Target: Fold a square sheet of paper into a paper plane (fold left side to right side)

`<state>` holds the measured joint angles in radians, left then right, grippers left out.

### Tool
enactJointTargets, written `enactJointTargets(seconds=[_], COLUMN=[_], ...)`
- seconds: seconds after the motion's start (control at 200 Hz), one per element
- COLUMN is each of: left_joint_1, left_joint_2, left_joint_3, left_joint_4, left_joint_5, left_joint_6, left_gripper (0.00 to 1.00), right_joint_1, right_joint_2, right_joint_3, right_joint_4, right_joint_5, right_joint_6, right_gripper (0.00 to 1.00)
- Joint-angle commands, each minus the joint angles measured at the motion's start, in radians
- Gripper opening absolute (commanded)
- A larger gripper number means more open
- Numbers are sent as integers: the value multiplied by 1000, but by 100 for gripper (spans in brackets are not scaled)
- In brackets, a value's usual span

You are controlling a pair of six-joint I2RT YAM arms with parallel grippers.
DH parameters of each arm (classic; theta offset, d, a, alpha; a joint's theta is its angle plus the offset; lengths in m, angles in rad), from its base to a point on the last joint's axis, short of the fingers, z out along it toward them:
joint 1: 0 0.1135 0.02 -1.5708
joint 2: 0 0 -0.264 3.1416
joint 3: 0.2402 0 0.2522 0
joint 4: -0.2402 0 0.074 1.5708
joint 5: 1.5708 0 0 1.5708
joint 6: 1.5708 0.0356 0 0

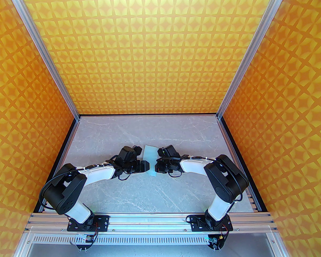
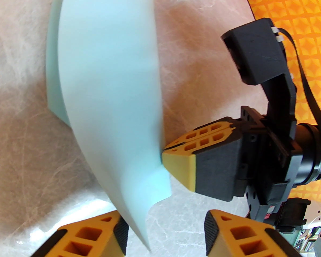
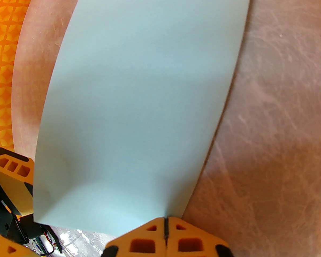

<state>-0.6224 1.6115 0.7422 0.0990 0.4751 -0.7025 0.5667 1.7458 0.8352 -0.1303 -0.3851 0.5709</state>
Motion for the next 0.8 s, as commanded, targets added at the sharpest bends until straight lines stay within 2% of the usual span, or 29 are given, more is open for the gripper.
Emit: enactJointTargets(seconds=[0.0, 0.215, 0.795], left_joint_1=[-4, -4, -5], left_joint_2=[42, 96, 124], left_joint_3=[18, 40, 70], left_joint_4=[42, 79, 99], left_joint_5=[23, 23, 22], left_joint_6=[-5, -6, -9], left_gripper=[53, 53, 56], right_joint_1=[-1, -1, -1], right_joint_2=[30, 19, -7], right_joint_3=[-19, -23, -41], right_joint_4=[-51, -54, -2], right_joint_5=[23, 22, -14], right_joint_6=[17, 16, 35], right_gripper=[0, 0, 0])
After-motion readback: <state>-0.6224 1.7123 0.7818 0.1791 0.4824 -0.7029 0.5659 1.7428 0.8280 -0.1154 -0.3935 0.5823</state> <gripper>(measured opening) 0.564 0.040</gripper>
